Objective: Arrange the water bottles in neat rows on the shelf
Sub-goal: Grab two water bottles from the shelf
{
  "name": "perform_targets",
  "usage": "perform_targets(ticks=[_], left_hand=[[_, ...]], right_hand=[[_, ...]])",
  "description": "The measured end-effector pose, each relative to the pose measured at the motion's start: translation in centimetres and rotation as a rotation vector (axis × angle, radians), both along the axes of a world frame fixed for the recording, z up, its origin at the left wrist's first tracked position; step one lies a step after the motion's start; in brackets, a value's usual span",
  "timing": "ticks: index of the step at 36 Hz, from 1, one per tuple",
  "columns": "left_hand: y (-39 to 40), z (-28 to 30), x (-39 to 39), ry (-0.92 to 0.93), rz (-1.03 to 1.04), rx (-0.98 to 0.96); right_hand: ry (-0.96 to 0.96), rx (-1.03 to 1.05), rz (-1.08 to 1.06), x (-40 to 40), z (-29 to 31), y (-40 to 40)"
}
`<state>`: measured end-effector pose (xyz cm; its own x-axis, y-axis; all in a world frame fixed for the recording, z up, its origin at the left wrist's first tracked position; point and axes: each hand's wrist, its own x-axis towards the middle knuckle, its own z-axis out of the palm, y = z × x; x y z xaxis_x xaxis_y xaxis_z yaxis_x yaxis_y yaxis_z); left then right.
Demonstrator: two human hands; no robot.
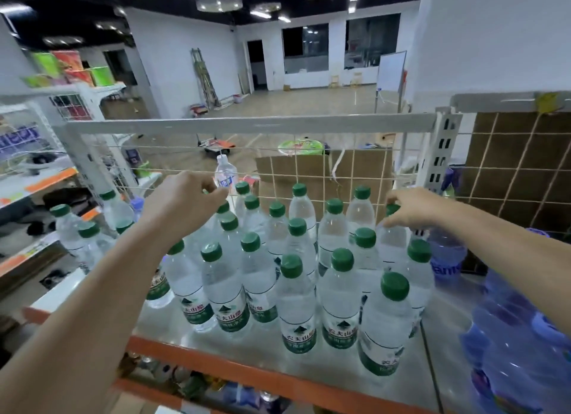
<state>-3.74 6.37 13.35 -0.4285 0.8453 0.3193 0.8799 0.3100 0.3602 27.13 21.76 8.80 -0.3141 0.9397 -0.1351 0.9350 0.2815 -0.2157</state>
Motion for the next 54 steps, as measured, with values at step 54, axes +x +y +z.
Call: perform_targets(ticks=[54], left_hand=[[5.7, -5.1, -38.5, 0.042, -0.119, -0.229]], right_hand=[[-0.156, 0.140, 0.506, -54.6, -2.0, 0.3]])
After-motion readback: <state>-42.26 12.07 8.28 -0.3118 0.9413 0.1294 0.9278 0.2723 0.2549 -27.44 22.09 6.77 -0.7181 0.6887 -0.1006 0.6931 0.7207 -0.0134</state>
